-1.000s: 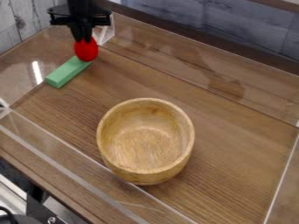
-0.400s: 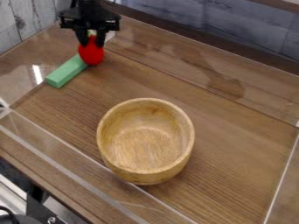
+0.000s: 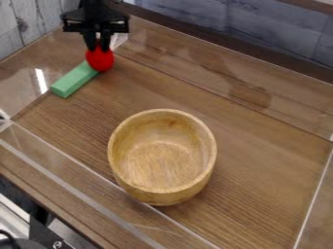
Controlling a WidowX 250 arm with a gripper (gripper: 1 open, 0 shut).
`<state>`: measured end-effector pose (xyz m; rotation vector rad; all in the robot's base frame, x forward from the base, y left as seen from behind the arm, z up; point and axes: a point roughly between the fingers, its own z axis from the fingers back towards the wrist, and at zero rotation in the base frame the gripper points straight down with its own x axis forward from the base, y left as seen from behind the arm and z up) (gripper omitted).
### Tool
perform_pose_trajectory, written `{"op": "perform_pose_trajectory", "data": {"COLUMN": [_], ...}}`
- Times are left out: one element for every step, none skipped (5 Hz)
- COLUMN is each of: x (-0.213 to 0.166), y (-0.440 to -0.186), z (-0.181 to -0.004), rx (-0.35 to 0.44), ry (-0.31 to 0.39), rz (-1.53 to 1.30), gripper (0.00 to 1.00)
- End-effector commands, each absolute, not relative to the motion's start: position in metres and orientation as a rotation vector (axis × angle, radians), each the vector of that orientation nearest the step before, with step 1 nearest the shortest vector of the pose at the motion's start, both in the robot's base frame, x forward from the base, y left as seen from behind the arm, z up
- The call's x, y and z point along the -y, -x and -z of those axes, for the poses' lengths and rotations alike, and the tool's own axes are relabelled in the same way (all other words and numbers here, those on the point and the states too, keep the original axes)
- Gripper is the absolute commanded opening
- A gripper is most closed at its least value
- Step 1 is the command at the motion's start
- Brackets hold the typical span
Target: Move the red fruit to the left
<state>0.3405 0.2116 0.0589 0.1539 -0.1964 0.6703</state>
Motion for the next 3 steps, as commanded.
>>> {"op": "perform_pose_trajectory", "data": {"x": [-0.224, -0.224, -0.221], "y": [-0.336, -0.329, -0.323], "z": [-0.081, -0.082, -0.083], "rx": [0.235, 0.218, 0.204], "ry": [-0.172, -0.17, -0.161], "rz": [-0.745, -0.798, -0.779], "gripper": [0.0, 0.0, 1.0]}}
